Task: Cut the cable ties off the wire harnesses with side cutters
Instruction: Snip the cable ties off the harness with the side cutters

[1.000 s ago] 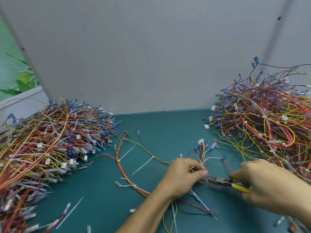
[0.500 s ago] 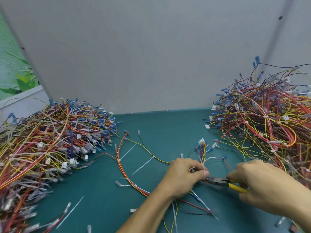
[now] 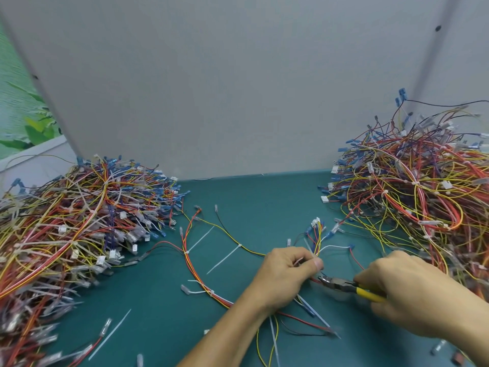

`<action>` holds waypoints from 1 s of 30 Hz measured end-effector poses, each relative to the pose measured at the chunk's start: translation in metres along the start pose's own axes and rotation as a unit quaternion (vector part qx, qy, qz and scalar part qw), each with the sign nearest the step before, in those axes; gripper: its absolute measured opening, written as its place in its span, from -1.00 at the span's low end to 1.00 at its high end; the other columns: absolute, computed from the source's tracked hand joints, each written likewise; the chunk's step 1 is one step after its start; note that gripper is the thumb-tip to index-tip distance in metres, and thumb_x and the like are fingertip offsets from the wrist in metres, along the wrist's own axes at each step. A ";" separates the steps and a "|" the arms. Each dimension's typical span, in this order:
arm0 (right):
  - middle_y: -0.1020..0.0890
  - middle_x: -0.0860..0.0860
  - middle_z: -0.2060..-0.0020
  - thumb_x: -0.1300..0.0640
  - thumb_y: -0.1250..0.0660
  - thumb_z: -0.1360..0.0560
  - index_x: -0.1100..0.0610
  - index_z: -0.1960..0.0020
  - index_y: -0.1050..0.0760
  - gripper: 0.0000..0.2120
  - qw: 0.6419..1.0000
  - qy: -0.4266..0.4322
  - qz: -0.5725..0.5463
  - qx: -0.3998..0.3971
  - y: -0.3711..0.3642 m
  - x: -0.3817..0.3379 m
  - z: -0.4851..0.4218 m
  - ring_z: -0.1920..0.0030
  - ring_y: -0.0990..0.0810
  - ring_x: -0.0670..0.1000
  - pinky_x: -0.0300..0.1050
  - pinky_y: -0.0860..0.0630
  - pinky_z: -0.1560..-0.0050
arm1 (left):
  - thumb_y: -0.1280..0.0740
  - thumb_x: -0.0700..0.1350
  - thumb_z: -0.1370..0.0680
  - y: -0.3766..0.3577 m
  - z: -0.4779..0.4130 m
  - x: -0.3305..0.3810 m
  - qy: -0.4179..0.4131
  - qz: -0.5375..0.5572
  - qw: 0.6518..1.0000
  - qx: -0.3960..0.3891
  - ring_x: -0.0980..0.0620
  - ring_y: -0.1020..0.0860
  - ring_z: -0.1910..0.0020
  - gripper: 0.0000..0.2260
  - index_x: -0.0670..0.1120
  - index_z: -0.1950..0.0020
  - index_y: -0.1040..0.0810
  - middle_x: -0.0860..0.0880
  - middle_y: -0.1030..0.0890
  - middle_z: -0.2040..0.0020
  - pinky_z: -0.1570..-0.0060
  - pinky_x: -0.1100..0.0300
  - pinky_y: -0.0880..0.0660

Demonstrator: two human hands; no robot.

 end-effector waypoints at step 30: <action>-0.39 -0.11 0.24 -0.10 -0.20 -0.44 -0.06 0.29 -0.18 -0.76 0.995 -0.029 -0.044 0.088 0.000 0.002 -0.008 0.06 -0.48 0.01 -0.09 -0.42 0.17 | -0.35 -0.05 -0.49 0.022 0.034 0.006 -0.188 -0.352 0.917 -0.017 0.08 -0.46 0.09 -0.80 0.03 -0.11 -0.53 0.06 -0.52 0.04 0.03 0.26 -0.42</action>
Point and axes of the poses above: each hand's wrist, its own z-axis away from the middle knuckle, its own y-axis out of the back of the hand, x = y × z, the point moved 4 cm from there along -z, towards the middle knuckle
